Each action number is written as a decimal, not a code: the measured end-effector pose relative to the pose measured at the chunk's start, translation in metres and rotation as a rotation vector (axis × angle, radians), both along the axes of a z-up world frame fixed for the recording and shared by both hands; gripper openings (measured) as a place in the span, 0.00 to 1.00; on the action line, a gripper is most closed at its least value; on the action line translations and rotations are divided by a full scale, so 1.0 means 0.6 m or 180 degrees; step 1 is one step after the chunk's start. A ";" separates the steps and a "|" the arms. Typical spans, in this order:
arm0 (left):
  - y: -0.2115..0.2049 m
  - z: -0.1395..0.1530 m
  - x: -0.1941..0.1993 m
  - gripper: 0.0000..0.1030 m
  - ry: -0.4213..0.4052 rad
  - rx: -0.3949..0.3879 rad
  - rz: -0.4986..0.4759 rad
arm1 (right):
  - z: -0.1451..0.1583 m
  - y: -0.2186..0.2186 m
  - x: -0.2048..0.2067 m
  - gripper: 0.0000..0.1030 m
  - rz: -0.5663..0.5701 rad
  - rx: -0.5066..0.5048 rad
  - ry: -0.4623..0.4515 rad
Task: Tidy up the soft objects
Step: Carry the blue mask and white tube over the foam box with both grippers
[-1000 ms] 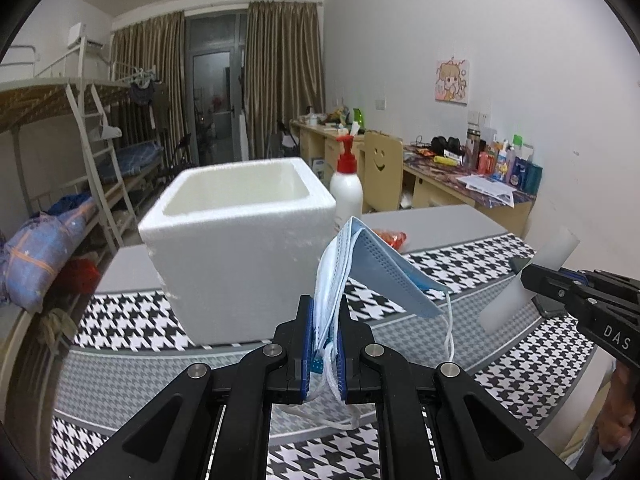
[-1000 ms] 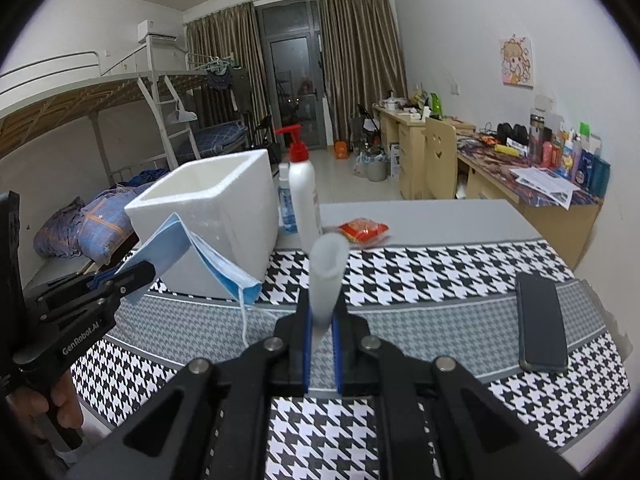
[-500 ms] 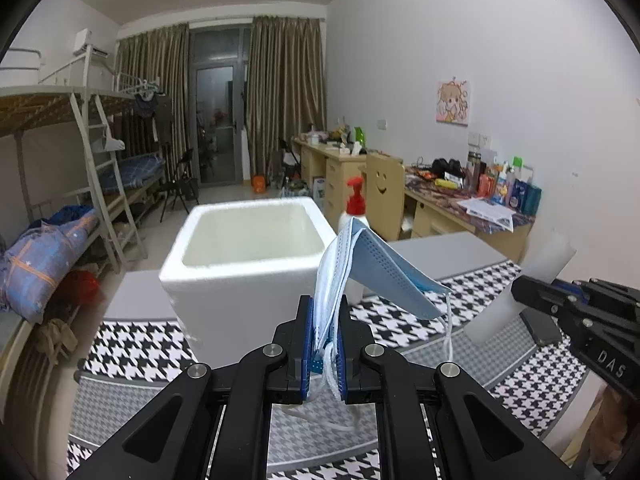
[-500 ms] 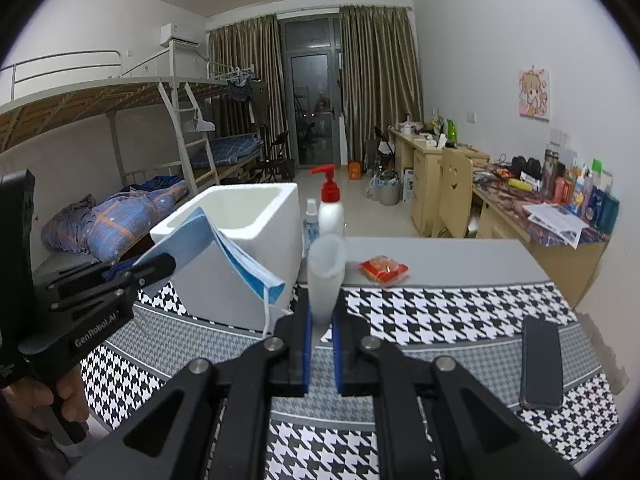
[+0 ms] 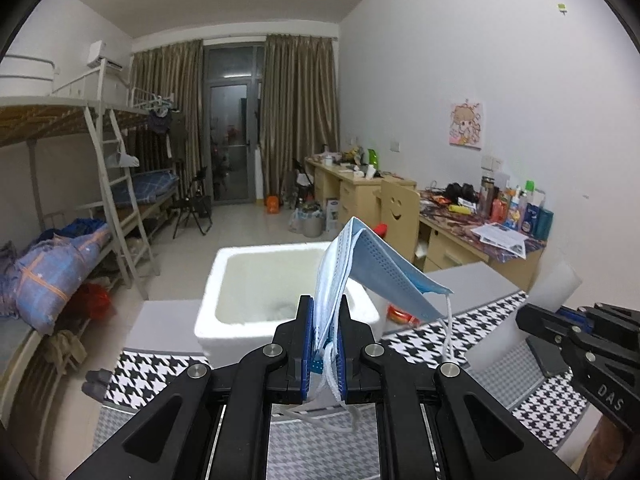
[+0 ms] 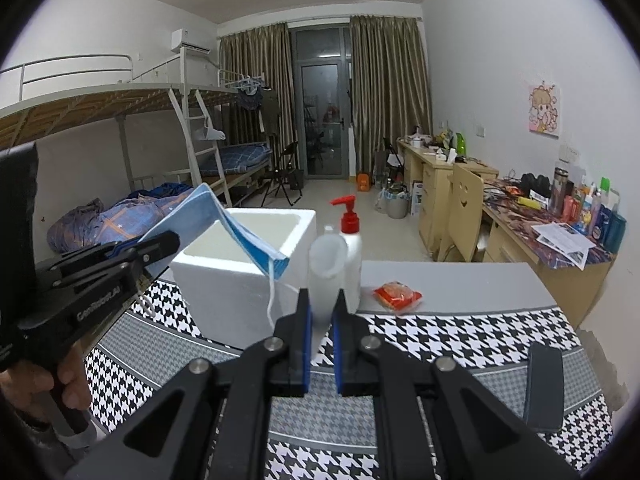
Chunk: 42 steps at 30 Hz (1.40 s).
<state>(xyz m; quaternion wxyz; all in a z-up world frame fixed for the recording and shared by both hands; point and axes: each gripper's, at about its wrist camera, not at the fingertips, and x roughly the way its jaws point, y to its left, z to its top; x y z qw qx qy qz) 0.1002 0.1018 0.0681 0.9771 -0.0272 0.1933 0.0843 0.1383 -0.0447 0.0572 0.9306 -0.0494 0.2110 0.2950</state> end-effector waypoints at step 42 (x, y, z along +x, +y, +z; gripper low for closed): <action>0.083 0.027 0.099 0.10 0.0018 0.0142 0.0604 | 0.056 0.117 0.059 0.11 0.0293 -0.0120 -0.0098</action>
